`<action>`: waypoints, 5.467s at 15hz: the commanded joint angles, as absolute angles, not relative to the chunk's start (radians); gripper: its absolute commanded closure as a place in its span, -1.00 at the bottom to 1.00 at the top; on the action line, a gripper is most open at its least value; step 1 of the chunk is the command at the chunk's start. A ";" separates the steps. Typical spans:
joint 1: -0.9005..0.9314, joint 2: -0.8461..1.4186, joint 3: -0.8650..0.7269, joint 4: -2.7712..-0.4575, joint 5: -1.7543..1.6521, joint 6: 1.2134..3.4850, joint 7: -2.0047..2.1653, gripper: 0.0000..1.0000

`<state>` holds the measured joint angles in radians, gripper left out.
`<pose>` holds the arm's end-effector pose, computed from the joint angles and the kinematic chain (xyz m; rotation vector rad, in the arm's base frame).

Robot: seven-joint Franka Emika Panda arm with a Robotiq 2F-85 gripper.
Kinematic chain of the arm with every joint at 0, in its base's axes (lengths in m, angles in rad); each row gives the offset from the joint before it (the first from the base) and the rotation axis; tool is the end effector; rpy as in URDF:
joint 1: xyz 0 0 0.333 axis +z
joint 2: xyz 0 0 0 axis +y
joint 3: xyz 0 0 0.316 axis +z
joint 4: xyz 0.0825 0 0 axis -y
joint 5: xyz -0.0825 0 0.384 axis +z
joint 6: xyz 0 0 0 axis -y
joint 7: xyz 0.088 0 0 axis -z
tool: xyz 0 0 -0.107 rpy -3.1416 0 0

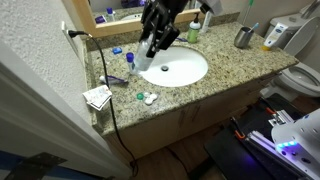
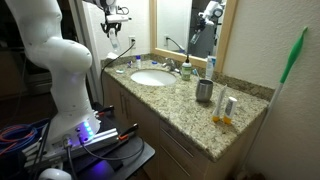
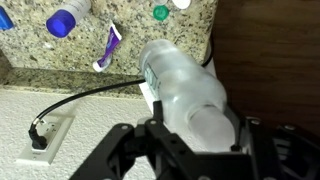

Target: Move clear bottle to the right side of the sink

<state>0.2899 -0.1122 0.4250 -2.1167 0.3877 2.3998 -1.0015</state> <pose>0.4124 0.3702 0.4996 -2.1117 -1.9420 -0.6124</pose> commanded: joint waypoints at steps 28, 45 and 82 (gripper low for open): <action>0.142 -0.470 -0.108 -2.494 0.344 2.303 -0.463 0.29; -0.019 -0.261 -0.255 -2.298 0.361 2.357 -0.216 0.29; -0.085 0.436 -0.170 -1.769 0.222 2.488 0.432 0.29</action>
